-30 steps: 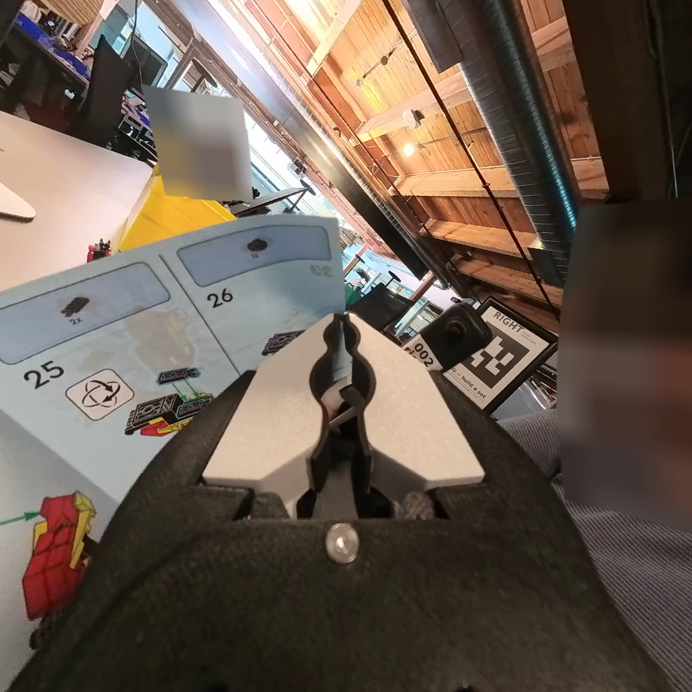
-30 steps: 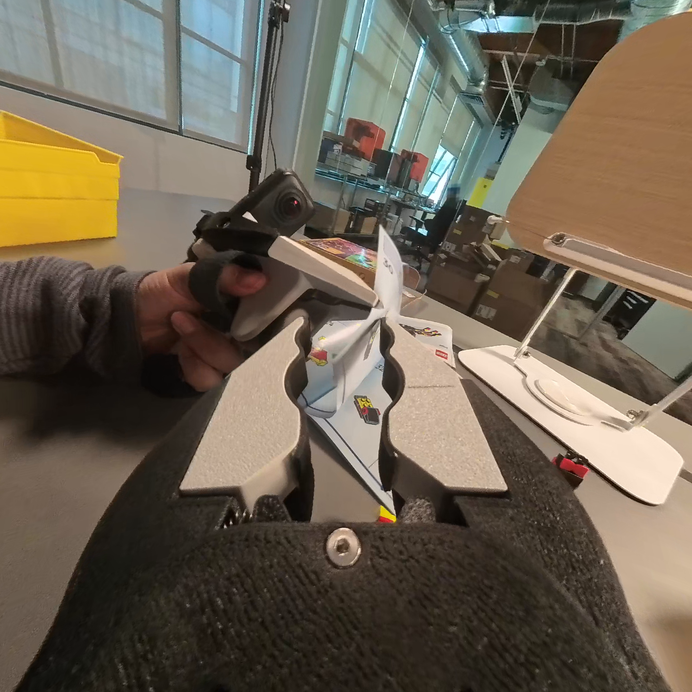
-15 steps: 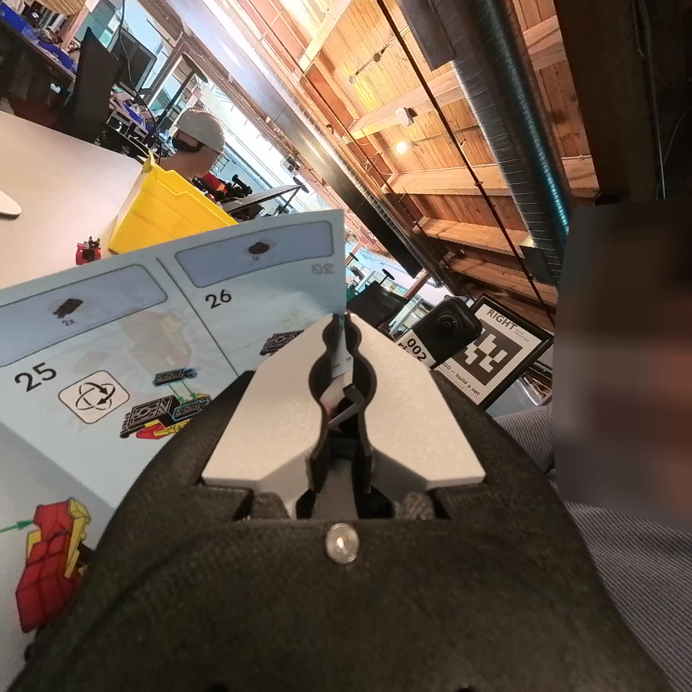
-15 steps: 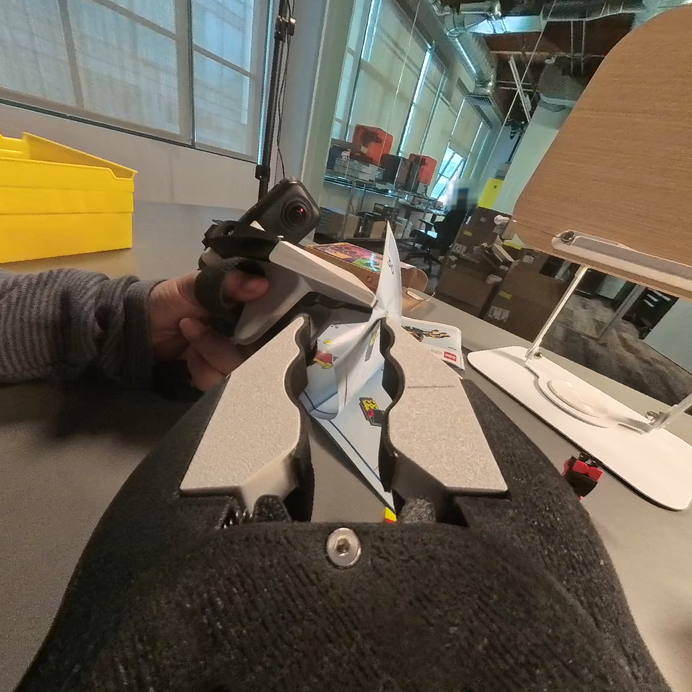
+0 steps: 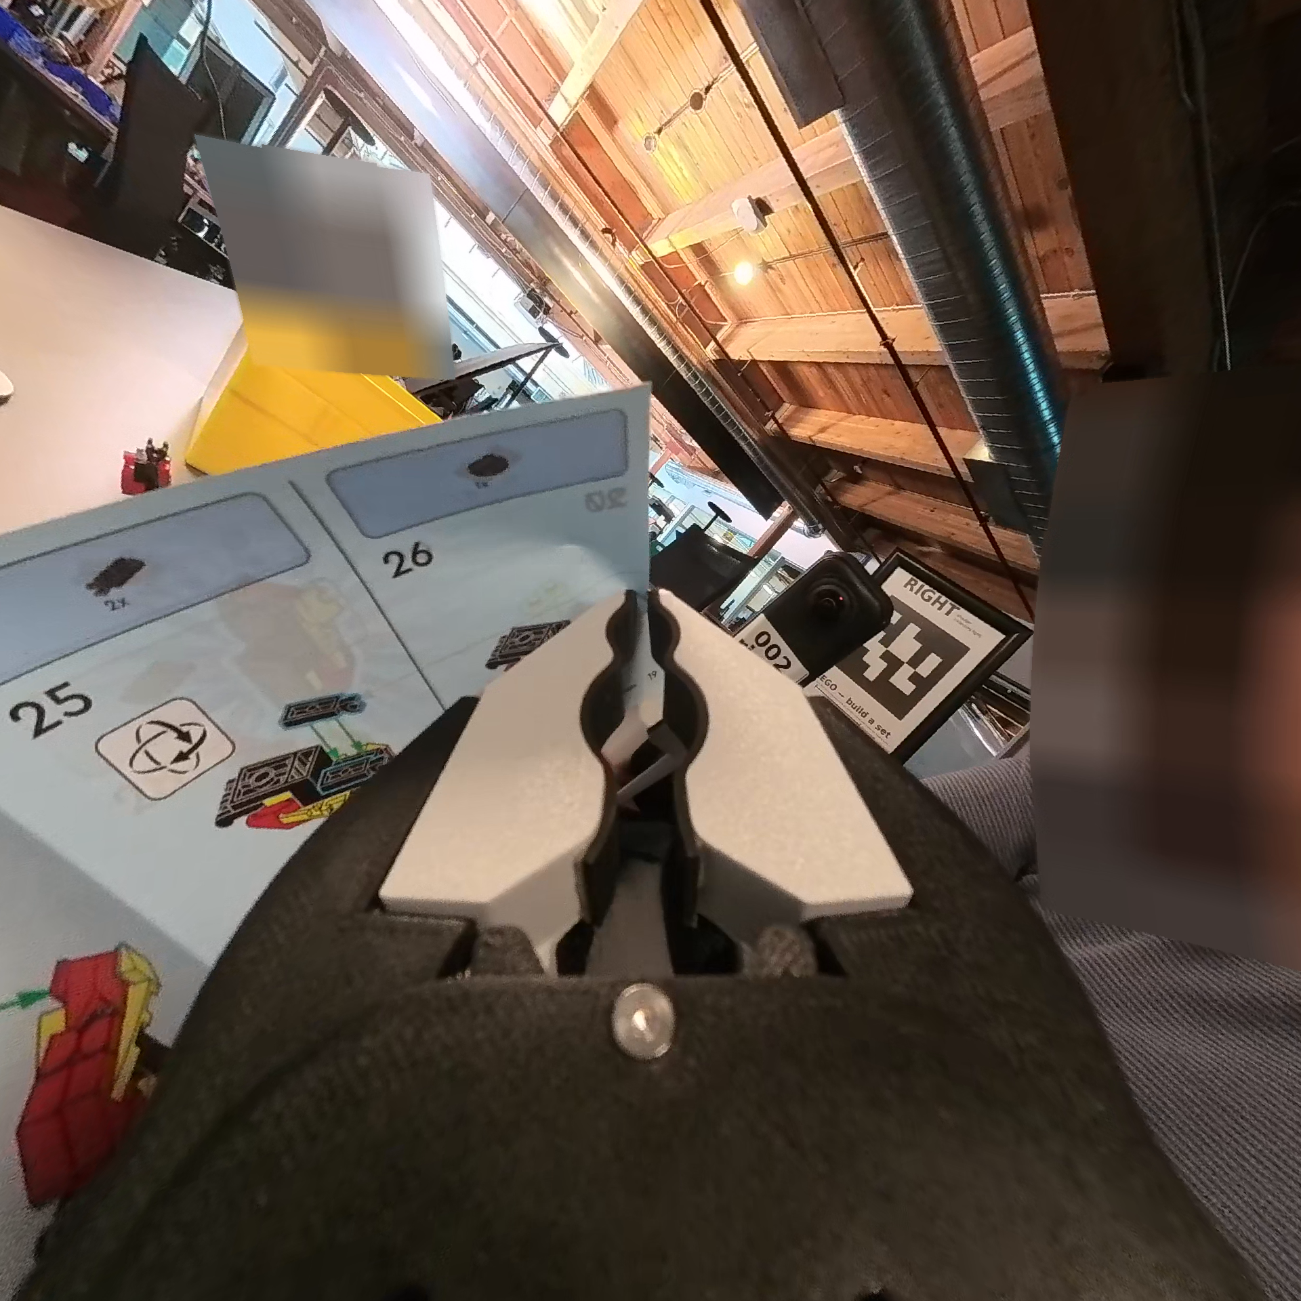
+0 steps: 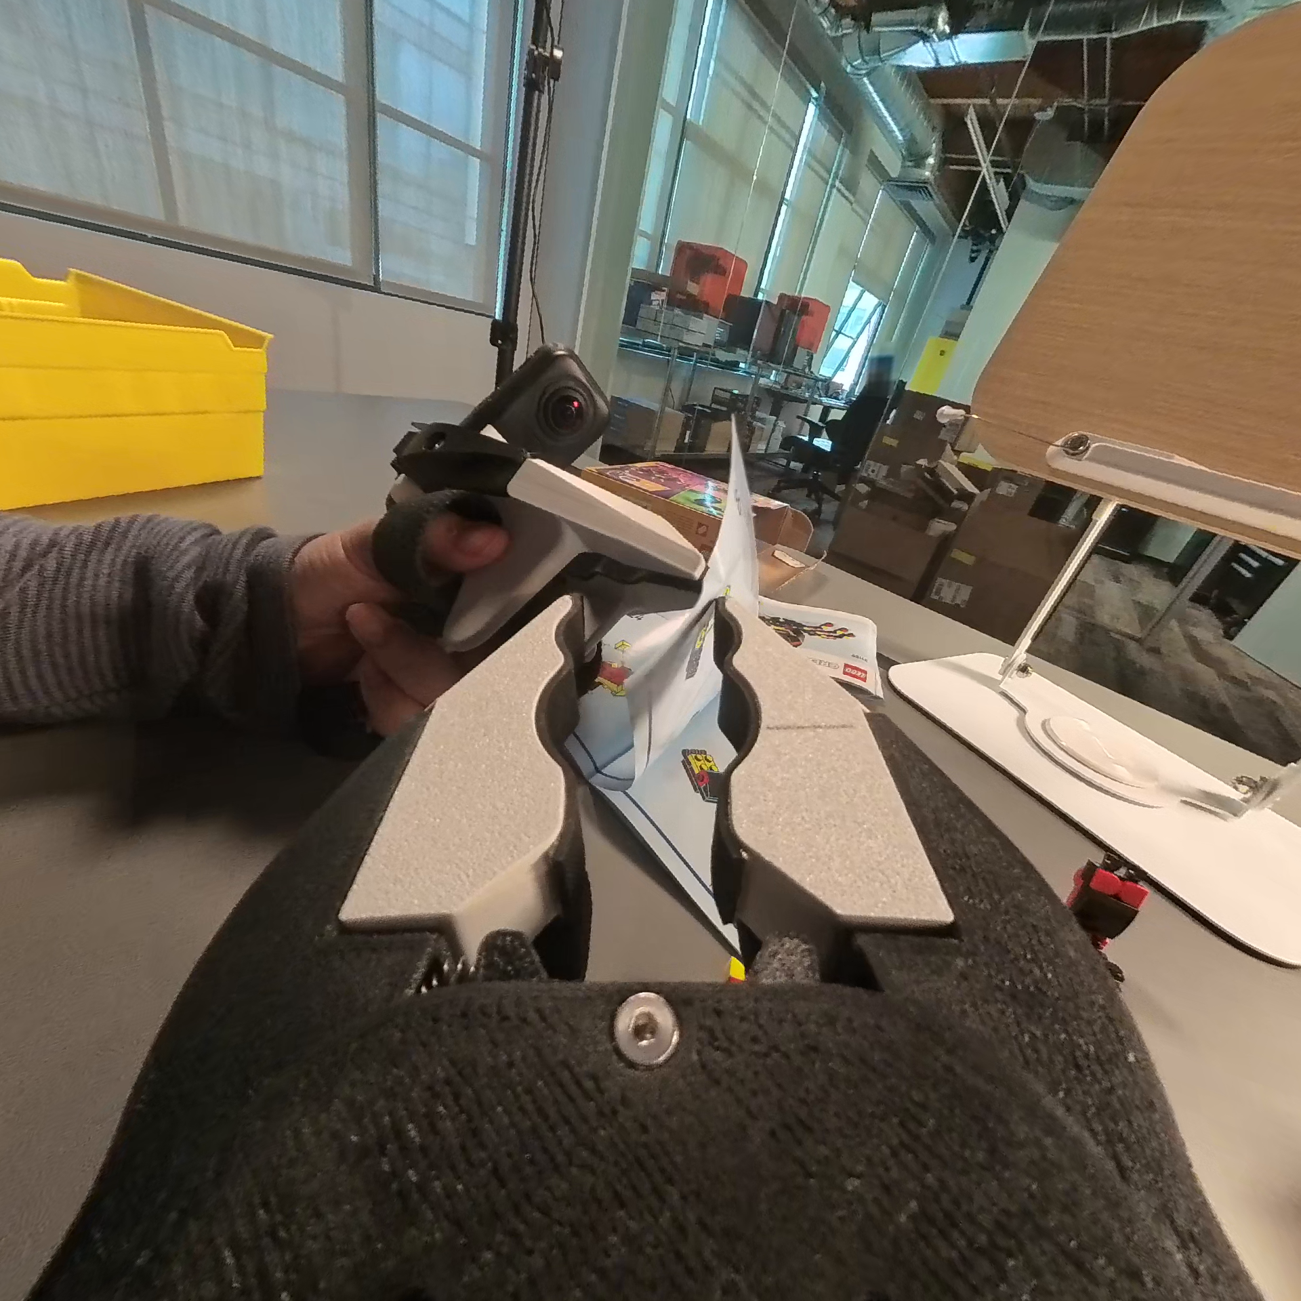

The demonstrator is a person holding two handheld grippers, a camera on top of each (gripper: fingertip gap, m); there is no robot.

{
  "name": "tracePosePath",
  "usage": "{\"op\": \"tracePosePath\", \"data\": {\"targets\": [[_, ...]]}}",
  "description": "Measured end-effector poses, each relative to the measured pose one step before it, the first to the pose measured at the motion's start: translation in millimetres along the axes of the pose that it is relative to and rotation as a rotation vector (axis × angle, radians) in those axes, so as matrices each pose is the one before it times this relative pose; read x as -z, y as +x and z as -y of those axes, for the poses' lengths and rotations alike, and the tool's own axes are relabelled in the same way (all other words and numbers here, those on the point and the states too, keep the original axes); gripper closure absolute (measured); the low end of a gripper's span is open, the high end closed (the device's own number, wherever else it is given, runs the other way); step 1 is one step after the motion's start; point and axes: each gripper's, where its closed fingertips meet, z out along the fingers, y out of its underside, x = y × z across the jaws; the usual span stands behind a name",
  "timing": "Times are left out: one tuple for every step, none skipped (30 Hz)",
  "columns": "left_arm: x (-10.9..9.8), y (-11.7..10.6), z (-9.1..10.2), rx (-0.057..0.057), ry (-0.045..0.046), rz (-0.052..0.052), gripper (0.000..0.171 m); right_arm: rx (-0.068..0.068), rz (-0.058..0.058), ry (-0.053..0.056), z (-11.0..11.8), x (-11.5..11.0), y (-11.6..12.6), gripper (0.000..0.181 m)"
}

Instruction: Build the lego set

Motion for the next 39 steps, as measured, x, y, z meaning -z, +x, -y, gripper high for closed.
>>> {"op": "tracePosePath", "data": {"targets": [[-0.01, -0.02, -0.1, 0.001, -0.00044, -0.0003, 0.17, -0.0009, 0.0008, 0.0, 0.07, 0.01, -0.06, 0.146], [0.03, 0.01, 0.02, 0.0006, -0.00002, -0.001, 0.17, -0.0015, 0.0011, 0.0004, 0.02, -0.01, -0.07, 0.146], [-0.04, 0.14, -0.11, -0.0008, -0.00034, -0.0012, 0.17, -0.0024, 0.0015, 0.0013, 0.23, 0.04, -0.08, 0.146], [-0.13, 0.28, -0.12, -0.0005, -0.00045, -0.0013, 0.17, -0.0027, 0.0016, 0.0018, 0.2, 0.11, -0.14, 0.146], [-0.08, 0.03, -0.05, 0.0004, -0.0003, -0.0015, 0.17, -0.0019, 0.0012, 0.0014, 0.17, 0.13, -0.12, 0.146], [-0.03, 0.27, -0.05, 0.0016, -0.00012, -0.002, 0.17, -0.0015, 0.0016, 0.0013, 0.22, 0.04, -0.03, 0.146], [0.02, 0.23, -0.05, 0.0021, -0.00026, -0.0028, 0.17, -0.0018, 0.0017, 0.0015, 0.17, 0.13, -0.09, 0.146], [0.07, 0.23, 0.07, 0.0002, 0.00003, -0.0018, 0.17, -0.002, 0.0017, 0.0017, 0.19, 0.02, -0.1, 0.146], [-0.09, 0.24, -0.12, -0.001, -0.00018, -0.0008, 0.17, -0.0017, 0.0016, 0.0015, 0.18, 0.12, -0.17, 0.146], [0.0, 0.17, -0.09, -0.0009, -0.00043, -0.0005, 0.17, -0.0012, 0.0013, 0.0012, 0.15, 0.03, -0.18, 0.146], [0.0, 0.15, 0.0, 0.0002, -0.00001, -0.001, 0.17, -0.0011, 0.0011, 0.001, 0.22, 0.04, -0.12, 0.146], [-0.04, 0.08, -0.02, 0.0008, 0.00009, -0.0012, 0.17, -0.0012, 0.0012, 0.0008, 0.09, -0.04, -0.15, 0.146], [0.08, 0.21, -0.05, 0.0002, -0.00013, -0.001, 0.17, -0.0008, 0.0009, 0.0008, 0.09, 0.07, 0.0, 0.146], [-0.13, 0.25, 0.07, -0.0013, -0.00051, -0.0008, 0.17, -0.0008, 0.0009, 0.0013, 0.18, 0.12, -0.11, 0.146], [0.05, 0.15, -0.09, -0.0024, -0.00074, -0.0002, 0.17, -0.0015, 0.0014, 0.0014, 0.17, 0.03, -0.12, 0.146], [-0.07, 0.21, 0.06, -0.0013, 0.0001, -0.0005, 0.17, -0.002, 0.0012, 0.0012, 0.13, -0.06, -0.12, 0.146], [0.03, 0.22, -0.16, -0.0001, -0.00043, -0.0009, 0.17, -0.0013, 0.0006, 0.0008, 0.08, 0.07, 0.0, 0.146], [-0.1, 0.04, -0.1, 0.0004, -0.0005, -0.0003, 0.17, -0.0007, 0.0006, 0.0003, 0.02, 0.0, -0.03, 0.146], [-0.12, -0.06, 0.05, 0.0004, -0.00014, -0.0003, 0.17, -0.0006, 0.0005, 0.0002, 0.01, 0.0, -0.02, 0.146], [-0.07, 0.12, -0.17, 0.0009, -0.00047, -0.0011, 0.17, -0.0008, 0.0, 0.0002, 0.1, 0.0, 0.16, 0.146], [-0.15, 0.23, -0.28, 0.0001, -0.00207, -0.0016, 0.17, -0.0009, 0.0, 0.0001, -0.01, -0.09, 0.05, 0.146], [-0.33, 0.04, -0.63, -0.0007, -0.00343, -0.0004, 0.17, -0.0005, -0.0002, -0.0001, -0.05, -0.07, 0.1, 0.146], [-0.37, 0.0, -0.64, -0.0019, -0.0033, 0.0005, 0.17, 0.0002, -0.0003, -0.0001, -0.01, 0.0, 0.05, 0.146], [-0.34, -0.11, -0.49, -0.0023, -0.00322, 0.0013, 0.17, 0.0005, 0.0, -0.0002, -0.03, -0.1, -0.05, 0.146], [-0.23, -0.2, -0.41, -0.0018, -0.0024, 0.002, 0.171, 0.0006, 0.0, -0.0006, -0.17, -0.07, -0.06, 0.146], [0.0, -0.22, -0.01, -0.0004, -0.00004, 0.0013, 0.171, 0.0009, 0.0, -0.0005, -0.07, -0.08, -0.03, 0.146], [0.05, 0.0, 0.09, 0.0012, 0.00067, -0.0001, 0.171, 0.0011, 0.0003, -0.0004, -0.03, -0.1, -0.15, 0.146], [0.11, -0.28, 0.07, 0.0014, 0.0004, 0.0007, 0.171, 0.0012, 0.0001, -0.0004, -0.01, 0.0, -0.13, 0.146], [-0.06, -0.07, 0.02, 0.0003, -0.00009, 0.0002, 0.171, 0.0009, -0.0004, -0.0002, -0.01, -0.11, -0.06, 0.146], [-0.09, 0.04, -0.02, -0.0007, -0.00019, 0.0001, 0.171, -0.0001, -0.0008, 0.0, -0.03, 0.02, 0.21, 0.146], [-0.04, -0.02, 0.1, -0.0006, 0.00019, 0.0004, 0.171, -0.0009, -0.0013, -0.0006, -0.13, -0.03, 0.32, 0.146], [0.08, -0.02, 0.25, -0.0015, 0.00079, 0.001, 0.171, 0.0007, -0.0032, -0.002, -0.32, 0.07, 0.7, 0.147], [0.2, -0.25, 0.66, -0.0069, 0.0031, 0.0047, 0.171, 0.003, -0.0067, -0.0044, -0.58, 0.04, 1.39, 0.148], [0.32, -0.07, 1.09, -0.013, 0.00585, 0.0067, 0.171, 0.0042, -0.0108, -0.0083, -1.15, 0.12, 2.08, 0.151], [0.4, 0.44, 1.14, -0.0162, 0.00593, 0.0062, 0.171, 0.0046, -0.0123, -0.0096, -1.15, 0.11, 2.46, 0.153], [0.54, 0.66, 1.29, -0.0189, 0.00577, 0.006, 0.171, 0.0029, -0.0174, -0.0091, -0.87, 0.42, 3.56, 0.158], [0.61, 0.79, 1.96, -0.023, 0.00915, 0.0077, 0.171, -0.0002, -0.0229, -0.0107, -0.91, 0.46, 4.67, 0.161], [0.76, 0.87, 2.2, -0.0263, 0.00993, 0.0092, 0.171, -0.0039, -0.0177, -0.01, -0.82, 0.59, 4.26, 0.164], [0.79, 0.49, 2.36, -0.027, 0.00963, 0.0118, 0.171, -0.0107, -0.0131, -0.0094, -1.01, 0.55, 4.0, 0.167]]}}
